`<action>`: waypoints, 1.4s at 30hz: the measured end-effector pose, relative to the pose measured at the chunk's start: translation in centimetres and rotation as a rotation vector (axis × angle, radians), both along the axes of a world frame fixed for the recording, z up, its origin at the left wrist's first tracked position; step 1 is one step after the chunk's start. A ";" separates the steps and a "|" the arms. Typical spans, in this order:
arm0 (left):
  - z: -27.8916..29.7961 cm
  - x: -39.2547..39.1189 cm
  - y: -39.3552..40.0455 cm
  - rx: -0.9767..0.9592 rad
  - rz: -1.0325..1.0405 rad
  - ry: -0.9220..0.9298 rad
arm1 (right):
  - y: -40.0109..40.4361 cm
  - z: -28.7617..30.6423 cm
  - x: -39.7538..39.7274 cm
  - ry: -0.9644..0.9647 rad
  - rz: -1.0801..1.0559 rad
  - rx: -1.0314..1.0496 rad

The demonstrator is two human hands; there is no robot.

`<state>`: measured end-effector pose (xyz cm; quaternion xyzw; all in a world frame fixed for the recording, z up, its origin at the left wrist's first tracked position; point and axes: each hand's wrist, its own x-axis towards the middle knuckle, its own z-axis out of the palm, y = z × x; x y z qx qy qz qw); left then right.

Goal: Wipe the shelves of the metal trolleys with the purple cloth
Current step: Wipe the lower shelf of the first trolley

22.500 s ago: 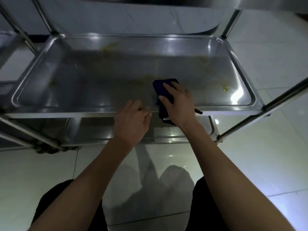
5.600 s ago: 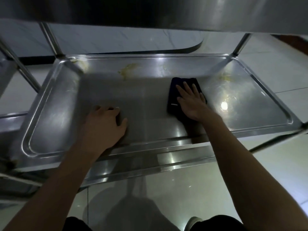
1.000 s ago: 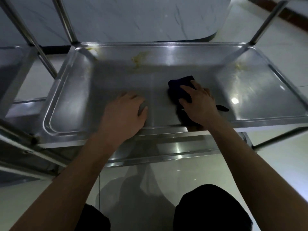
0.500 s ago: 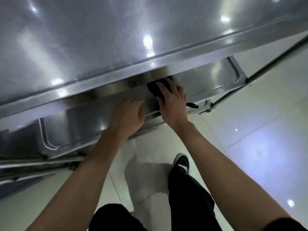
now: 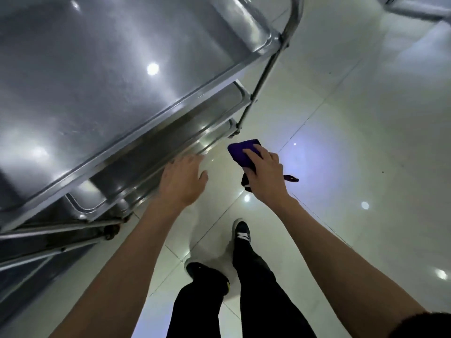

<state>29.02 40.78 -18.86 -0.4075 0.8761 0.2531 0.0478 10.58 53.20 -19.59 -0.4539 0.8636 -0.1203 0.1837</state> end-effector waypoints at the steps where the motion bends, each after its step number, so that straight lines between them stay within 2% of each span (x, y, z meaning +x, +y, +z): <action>1: 1.4 -0.3 0.5 0.002 -0.005 0.008 | 1.3 1.3 -0.4 -0.003 -0.007 0.002; 6: 7.0 -3.3 3.0 -0.044 -0.108 0.009 | 6.0 6.1 -3.2 0.006 -0.094 0.002; 12: 11.8 -11.5 5.2 -0.100 -0.204 0.021 | 8.2 10.0 -9.5 -0.018 -0.195 -0.107; 16: 13.1 -18.6 5.9 -0.126 -0.261 0.004 | 9.4 11.4 -15.4 -0.009 -0.231 -0.166; 21: 14.3 -29.7 8.4 -0.099 -0.271 0.005 | 13.1 12.5 -26.4 0.025 -0.261 -0.203; 27: 14.7 -38.4 10.0 -0.103 -0.285 -0.034 | 15.4 13.6 -36.2 -0.011 -0.287 -0.227; 34: 14.8 -47.5 7.5 -0.112 -0.298 -0.061 | 12.4 14.1 -44.8 -0.030 -0.266 -0.238; 42: 13.8 -58.2 -1.3 -0.100 -0.227 -0.003 | 2.2 13.7 -55.6 0.037 -0.163 -0.197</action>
